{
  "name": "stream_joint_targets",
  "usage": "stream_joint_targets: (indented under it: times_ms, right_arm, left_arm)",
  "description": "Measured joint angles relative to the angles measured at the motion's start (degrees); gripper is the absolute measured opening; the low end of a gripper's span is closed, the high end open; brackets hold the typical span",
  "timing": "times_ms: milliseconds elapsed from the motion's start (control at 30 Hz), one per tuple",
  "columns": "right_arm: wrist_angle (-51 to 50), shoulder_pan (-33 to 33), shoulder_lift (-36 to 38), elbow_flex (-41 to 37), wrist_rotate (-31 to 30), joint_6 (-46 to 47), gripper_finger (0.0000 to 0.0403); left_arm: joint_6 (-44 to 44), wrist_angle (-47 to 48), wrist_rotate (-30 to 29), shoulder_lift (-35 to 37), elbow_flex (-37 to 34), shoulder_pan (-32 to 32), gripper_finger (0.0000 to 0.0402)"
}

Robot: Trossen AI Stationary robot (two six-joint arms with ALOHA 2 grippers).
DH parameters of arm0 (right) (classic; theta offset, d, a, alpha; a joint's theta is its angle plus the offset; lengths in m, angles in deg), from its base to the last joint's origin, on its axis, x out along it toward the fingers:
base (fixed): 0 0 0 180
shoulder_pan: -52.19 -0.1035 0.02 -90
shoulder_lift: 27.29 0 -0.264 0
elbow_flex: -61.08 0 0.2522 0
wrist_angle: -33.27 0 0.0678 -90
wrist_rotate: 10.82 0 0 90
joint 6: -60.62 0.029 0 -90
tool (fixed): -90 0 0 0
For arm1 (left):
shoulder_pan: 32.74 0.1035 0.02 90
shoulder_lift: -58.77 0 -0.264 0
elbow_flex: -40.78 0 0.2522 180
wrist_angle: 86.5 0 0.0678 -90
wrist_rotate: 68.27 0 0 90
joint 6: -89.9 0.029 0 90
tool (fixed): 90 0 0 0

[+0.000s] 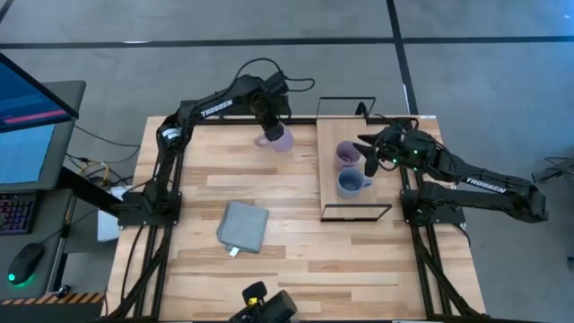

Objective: Stack small to large cups/mugs on shelf
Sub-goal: Put the purple mug on the shelf

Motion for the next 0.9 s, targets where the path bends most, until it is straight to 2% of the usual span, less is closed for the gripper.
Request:
stream_joint_targets:
  times_ms: [467,667,800,900]
  right_arm:
    - [-0.01,1.03,0.0,0.0,-0.02,-2.75,0.0181]
    - [-0.21,1.03,0.0,0.0,-0.02,-2.77,0.0182]
    - [-0.23,0.77,0.0,0.0,-0.02,-2.05,0.0183]
    - [-0.28,0.47,0.0,0.0,-0.01,-1.77,0.0181]
  left_arm:
    - [-0.85,2.12,-1.17,-4.55,-0.21,-0.52,0.0017]
    - [-1.02,3.2,-0.79,-5.11,0.08,-1.06,0.0018]
    - [-2.4,4.49,-0.98,-5.15,-0.16,-1.04,0.0034]
    - [-2.96,4.53,-1.23,-5.15,-0.16,-1.0,0.0029]
